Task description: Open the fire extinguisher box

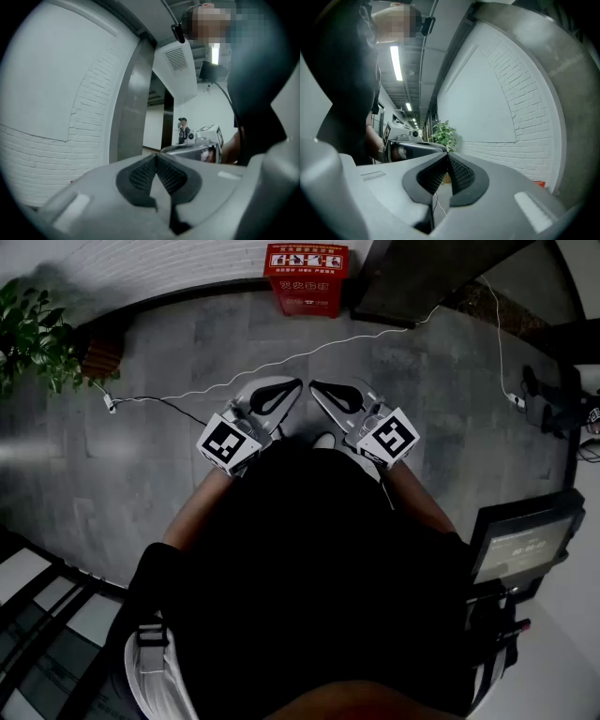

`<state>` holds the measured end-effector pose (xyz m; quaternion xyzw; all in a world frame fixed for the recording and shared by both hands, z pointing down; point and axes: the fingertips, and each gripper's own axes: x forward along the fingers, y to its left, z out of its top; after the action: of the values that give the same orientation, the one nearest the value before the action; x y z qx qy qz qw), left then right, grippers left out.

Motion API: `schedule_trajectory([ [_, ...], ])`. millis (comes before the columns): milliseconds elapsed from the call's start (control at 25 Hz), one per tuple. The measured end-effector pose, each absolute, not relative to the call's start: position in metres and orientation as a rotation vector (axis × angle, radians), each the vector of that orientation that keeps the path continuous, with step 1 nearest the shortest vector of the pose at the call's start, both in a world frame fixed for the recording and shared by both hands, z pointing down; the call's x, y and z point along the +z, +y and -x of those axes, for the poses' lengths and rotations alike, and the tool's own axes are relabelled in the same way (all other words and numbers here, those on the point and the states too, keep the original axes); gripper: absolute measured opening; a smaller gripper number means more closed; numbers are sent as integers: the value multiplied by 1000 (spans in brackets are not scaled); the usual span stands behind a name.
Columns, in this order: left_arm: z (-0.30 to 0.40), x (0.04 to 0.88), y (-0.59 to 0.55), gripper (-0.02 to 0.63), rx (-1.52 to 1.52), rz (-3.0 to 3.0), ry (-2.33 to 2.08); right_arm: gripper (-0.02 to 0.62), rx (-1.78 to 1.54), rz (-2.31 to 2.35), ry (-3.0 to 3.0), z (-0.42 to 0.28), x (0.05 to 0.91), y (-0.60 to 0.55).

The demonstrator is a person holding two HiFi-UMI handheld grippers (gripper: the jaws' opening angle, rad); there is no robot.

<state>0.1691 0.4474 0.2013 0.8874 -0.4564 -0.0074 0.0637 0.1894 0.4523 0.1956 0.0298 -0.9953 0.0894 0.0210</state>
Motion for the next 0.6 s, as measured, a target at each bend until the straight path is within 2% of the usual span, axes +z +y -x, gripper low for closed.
schedule_trajectory([
  [600, -169, 203, 436, 0, -38, -2660, -1379, 9, 285, -55, -3077, -178, 203, 439],
])
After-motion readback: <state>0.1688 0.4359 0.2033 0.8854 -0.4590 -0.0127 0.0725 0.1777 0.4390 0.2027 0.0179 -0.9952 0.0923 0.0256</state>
